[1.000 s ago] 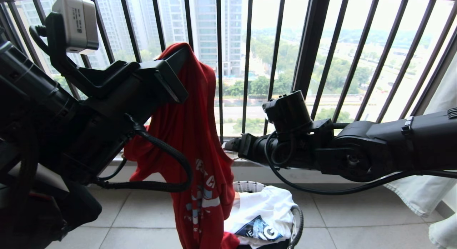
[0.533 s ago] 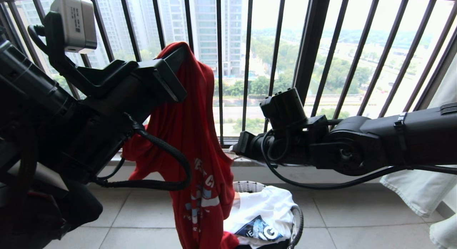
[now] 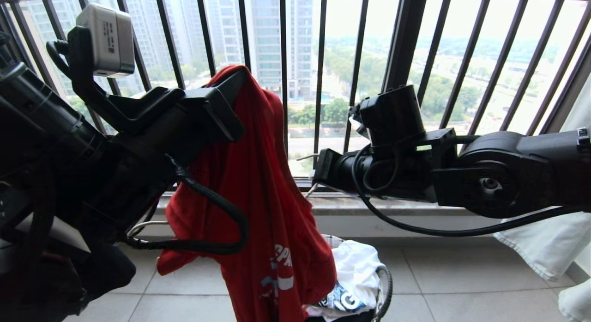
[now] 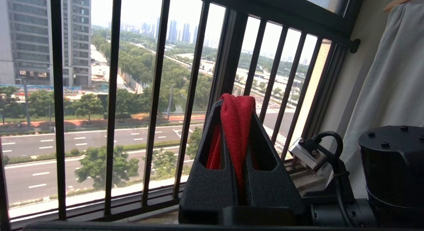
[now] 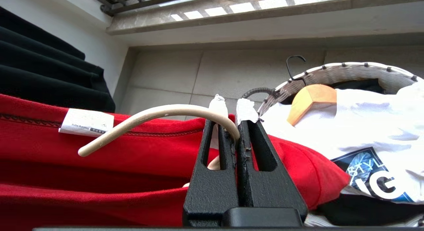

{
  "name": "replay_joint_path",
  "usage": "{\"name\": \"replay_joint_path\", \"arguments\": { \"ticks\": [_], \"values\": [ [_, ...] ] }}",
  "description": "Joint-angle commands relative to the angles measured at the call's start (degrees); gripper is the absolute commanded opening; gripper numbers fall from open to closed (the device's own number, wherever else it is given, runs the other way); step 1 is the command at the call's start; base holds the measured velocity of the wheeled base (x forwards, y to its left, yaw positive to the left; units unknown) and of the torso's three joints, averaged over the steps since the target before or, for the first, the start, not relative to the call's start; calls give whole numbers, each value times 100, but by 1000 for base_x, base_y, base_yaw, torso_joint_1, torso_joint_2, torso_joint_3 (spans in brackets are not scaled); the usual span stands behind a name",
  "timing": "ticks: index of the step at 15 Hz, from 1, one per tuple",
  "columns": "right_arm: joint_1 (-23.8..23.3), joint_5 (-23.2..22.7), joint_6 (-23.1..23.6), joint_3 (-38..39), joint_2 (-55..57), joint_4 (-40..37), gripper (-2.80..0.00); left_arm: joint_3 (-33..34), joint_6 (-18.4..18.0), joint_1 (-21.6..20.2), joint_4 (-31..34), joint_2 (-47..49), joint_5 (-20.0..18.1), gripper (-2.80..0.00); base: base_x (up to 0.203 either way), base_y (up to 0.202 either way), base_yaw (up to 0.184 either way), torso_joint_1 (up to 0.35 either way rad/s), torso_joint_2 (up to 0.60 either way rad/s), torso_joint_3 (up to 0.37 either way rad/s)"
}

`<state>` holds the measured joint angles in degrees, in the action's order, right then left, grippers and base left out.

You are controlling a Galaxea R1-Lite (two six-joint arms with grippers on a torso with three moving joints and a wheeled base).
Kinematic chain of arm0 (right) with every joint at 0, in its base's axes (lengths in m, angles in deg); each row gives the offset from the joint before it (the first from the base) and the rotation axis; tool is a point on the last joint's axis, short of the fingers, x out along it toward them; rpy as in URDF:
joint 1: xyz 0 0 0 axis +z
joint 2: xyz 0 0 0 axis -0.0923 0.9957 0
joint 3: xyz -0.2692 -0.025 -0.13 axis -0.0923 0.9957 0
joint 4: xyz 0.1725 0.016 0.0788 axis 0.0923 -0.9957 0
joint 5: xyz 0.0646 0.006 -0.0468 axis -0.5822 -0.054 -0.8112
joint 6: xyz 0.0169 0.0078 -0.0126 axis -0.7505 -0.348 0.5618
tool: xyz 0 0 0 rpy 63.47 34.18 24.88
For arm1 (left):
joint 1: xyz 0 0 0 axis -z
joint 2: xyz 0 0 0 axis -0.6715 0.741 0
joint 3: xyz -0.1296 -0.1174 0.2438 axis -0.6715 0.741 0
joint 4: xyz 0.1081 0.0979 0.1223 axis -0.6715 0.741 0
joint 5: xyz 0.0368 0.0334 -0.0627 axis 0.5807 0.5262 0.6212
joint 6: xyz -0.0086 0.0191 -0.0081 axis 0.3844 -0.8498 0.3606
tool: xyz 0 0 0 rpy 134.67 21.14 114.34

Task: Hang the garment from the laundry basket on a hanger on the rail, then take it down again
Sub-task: Hang the clothes on the clothes rack

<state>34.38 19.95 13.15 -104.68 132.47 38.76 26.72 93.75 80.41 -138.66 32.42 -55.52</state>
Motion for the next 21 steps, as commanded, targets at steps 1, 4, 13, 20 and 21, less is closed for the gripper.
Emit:
{"name": "replay_joint_path", "arguments": {
  "ticks": [1,4,13,20,21],
  "values": [
    [10,552,285,6,-159,26,-280,37,-15,4,101,-40,4,-280,0,0,0,0,0,0],
    [22,844,526,-44,-180,83,-280,173,-85,25,901,-479,-293,-280,0,0,0,0,0,0],
    [19,1037,920,-357,-526,13,-280,258,-599,18,2991,-1068,-664,-280,0,0,0,0,0,0],
    [136,1625,1923,-452,-535,30,-280,364,-1286,-9,3846,-1338,-664,-280,0,0,0,0,0,0],
    [136,1643,1956,-505,-535,19,-280,364,-1286,-9,3846,-1338,-664,-280,0,0,0,0,0,0]
  ]
}}
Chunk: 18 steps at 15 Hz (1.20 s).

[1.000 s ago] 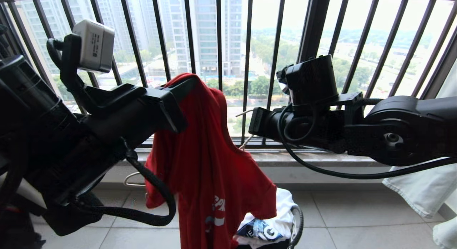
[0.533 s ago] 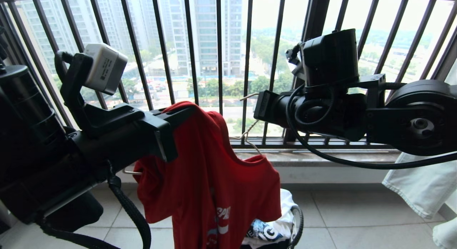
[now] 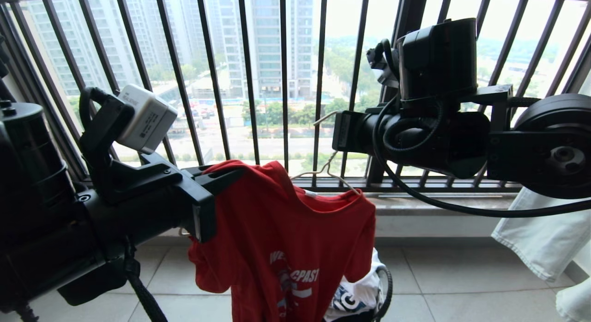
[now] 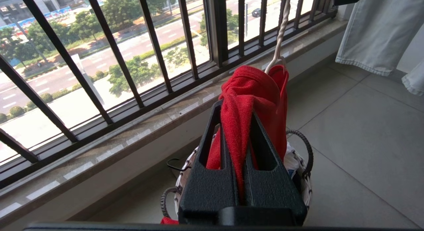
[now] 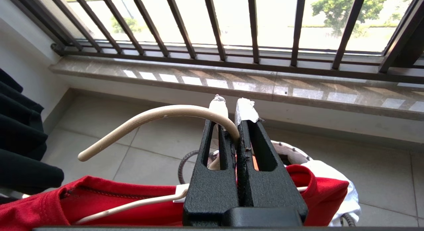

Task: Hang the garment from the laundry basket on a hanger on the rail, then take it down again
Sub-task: Hang the clothes on the clothes rack

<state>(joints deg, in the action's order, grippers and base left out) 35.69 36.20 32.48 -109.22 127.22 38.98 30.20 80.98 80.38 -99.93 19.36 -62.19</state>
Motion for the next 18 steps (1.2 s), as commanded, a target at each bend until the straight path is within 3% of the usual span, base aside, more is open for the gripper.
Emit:
{"name": "replay_joint_path", "arguments": {
  "ticks": [1,8,9,13,16,18],
  "values": [
    [6,113,109,-132,-2,-10,-280,16,-35,-5,-27,-23,2,-280,0,0,0,0,0,0],
    [50,211,290,-389,24,-28,-280,130,-297,4,-71,-35,2,-280,0,0,0,0,0,0],
    [52,213,299,-390,22,-28,-280,130,-351,4,-71,-31,2,0,0,0,0,0,0,0],
    [68,362,492,-398,51,-10,-280,119,-372,4,39,-266,2,0,0,0,0,0,0,0],
    [59,392,590,-491,51,-19,-280,-94,-476,-17,750,-620,18,0,0,0,0,0,0,0],
    [59,477,767,-571,51,-10,-280,-255,-436,-247,763,-767,20,0,0,0,0,0,0,0]
  ]
}}
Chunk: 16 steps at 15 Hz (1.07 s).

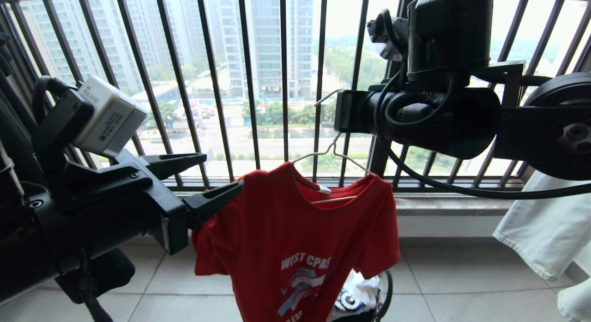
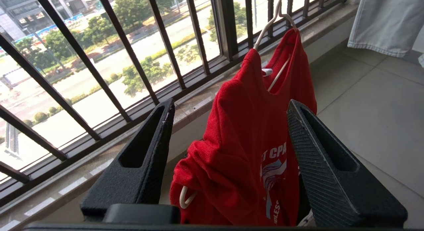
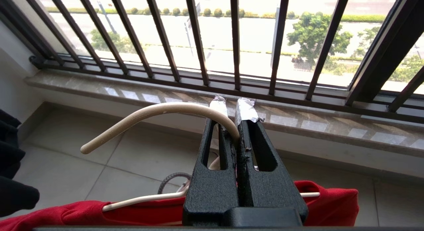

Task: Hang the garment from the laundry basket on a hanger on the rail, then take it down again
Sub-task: Hang the clothes on the clothes rack

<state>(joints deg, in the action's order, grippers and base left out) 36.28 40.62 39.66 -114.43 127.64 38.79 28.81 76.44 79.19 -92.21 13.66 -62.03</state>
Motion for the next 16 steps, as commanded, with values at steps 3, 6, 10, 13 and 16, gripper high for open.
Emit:
{"name": "replay_joint_path", "arguments": {
  "ticks": [3,6,10,13,16],
  "values": [
    [-1,61,211,-115,-14,1,-280,-217,171,-442,-17,-303,-4,-280,0,0,0,0,0,0],
    [-5,149,232,-88,-52,1,-280,-362,234,-455,42,-420,1,-280,0,0,0,0,0,0],
    [-27,184,258,-53,-188,1,-280,-396,217,-783,181,-317,-4,-280,0,0,0,0,0,0],
    [-94,183,449,32,-331,10,-280,-529,232,-948,369,-241,4,-280,0,0,0,0,0,0],
    [-141,191,618,313,-483,53,-280,-636,234,-1227,379,-236,-5,-280,0,0,0,0,0,0]
  ]
}}
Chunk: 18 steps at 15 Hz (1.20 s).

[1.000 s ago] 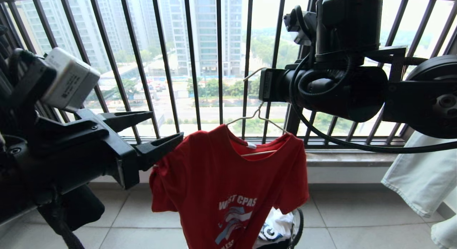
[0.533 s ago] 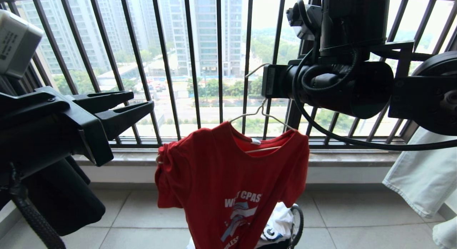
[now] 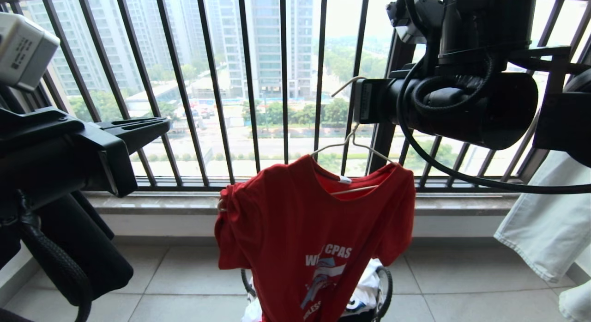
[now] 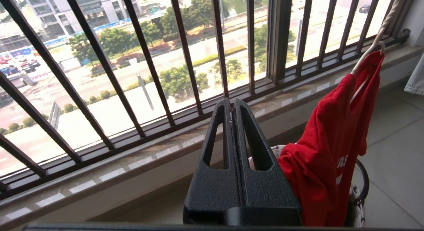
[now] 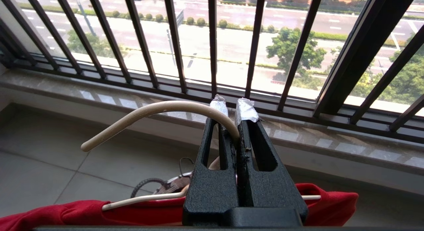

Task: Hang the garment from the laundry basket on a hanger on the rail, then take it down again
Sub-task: Hang the clothes on the clothes rack

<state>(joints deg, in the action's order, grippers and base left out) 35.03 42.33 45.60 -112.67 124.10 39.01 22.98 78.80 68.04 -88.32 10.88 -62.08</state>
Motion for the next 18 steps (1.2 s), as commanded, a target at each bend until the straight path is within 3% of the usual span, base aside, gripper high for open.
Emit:
{"name": "replay_joint_path", "arguments": {
  "ticks": [1,7,18],
  "values": [
    [-17,29,54,149,-156,24,-280,-55,-2,-151,-10,33,0,-280,0,0,0,0,0,0],
    [-8,237,415,202,-548,14,-280,-45,-2,-169,-10,-19,0,-280,0,0,0,25,-144,-199],
    [-148,319,514,677,-1254,14,-280,87,-37,-169,-19,-129,-8,-280,0,0,0,125,-483,-319]
  ]
}}
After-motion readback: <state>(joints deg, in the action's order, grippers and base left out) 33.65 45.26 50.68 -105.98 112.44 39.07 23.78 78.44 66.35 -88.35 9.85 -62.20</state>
